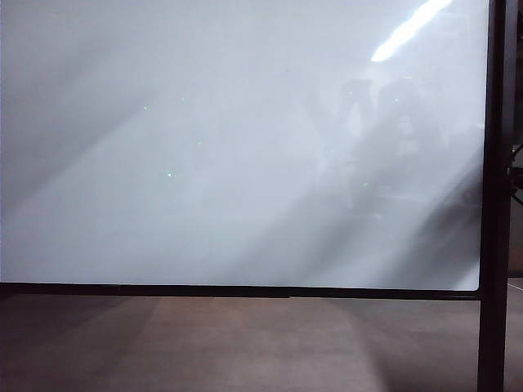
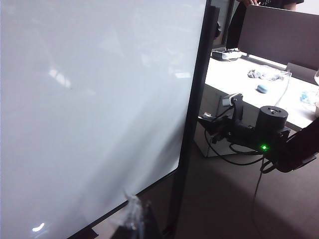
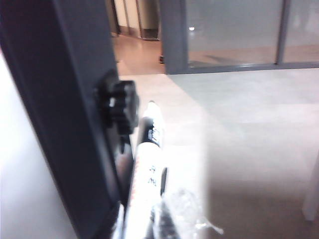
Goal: Reach to the right to find the marker pen, pick it up, and write the number 7 on the whiteboard.
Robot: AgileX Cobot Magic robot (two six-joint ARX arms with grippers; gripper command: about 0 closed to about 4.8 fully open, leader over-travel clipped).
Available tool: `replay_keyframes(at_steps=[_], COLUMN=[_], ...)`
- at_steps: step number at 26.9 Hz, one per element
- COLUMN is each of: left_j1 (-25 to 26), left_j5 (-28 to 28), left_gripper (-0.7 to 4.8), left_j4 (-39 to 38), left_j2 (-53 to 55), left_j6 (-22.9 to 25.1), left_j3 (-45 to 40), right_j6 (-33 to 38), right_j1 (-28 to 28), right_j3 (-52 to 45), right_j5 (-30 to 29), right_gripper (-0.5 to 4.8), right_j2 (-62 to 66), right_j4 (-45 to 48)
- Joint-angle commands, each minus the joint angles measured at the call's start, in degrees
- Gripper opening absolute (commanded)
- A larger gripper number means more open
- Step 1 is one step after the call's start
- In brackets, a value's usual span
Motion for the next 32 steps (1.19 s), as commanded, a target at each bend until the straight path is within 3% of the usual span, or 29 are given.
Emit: replay_keyframes(at_steps=[1, 10, 14, 21, 25, 30, 31, 32], left_j1=[-0.04, -0.04, -0.04, -0.04, -0.04, -0.02, -0.02, -0.02], left_j5=[-0.02, -0.20, -0.20, -0.07, -0.07, -0.20, -0.24, -0.24], left_gripper=[-0.06, -0.06, -0.06, -0.06, -0.06, -0.06, -0.06, -0.06], left_j4=[0.72, 0.72, 0.72, 0.70, 0.70, 0.72, 0.72, 0.70], left_j2=[-0.13, -0.13, -0.13, -0.15, -0.15, -0.15, -0.17, -0.17], left_j6=[0.00, 0.02, 0.00, 0.00, 0.00, 0.26, 0.33, 0.48], left_j3=[0.37, 0.37, 0.37, 0.37, 0.37, 0.37, 0.37, 0.37], right_j6=[-1.05, -0.94, -0.96, 2.47, 2.45, 1.75, 1.27, 0.07], right_j1=[-0.04, -2.78, -7.39, -10.99, -4.24, 16.04, 22.12, 24.70], right_j3=[0.15, 0.00, -0.02, 0.00, 0.02, 0.02, 0.00, 0.02], right_j5=[-0.15, 2.25, 6.38, 6.05, 5.97, 7.41, 10.05, 11.41], right_gripper=[-0.05, -0.05, -0.05, -0.05, -0.05, -0.05, -0.06, -0.05], right_j2=[-0.22, -4.17, -13.55, -37.31, -51.63, -57.61, -57.20, -56.83], right_j4=[-1.16, 2.91, -0.85, -9.11, -19.45, -29.77, -31.78, -33.09])
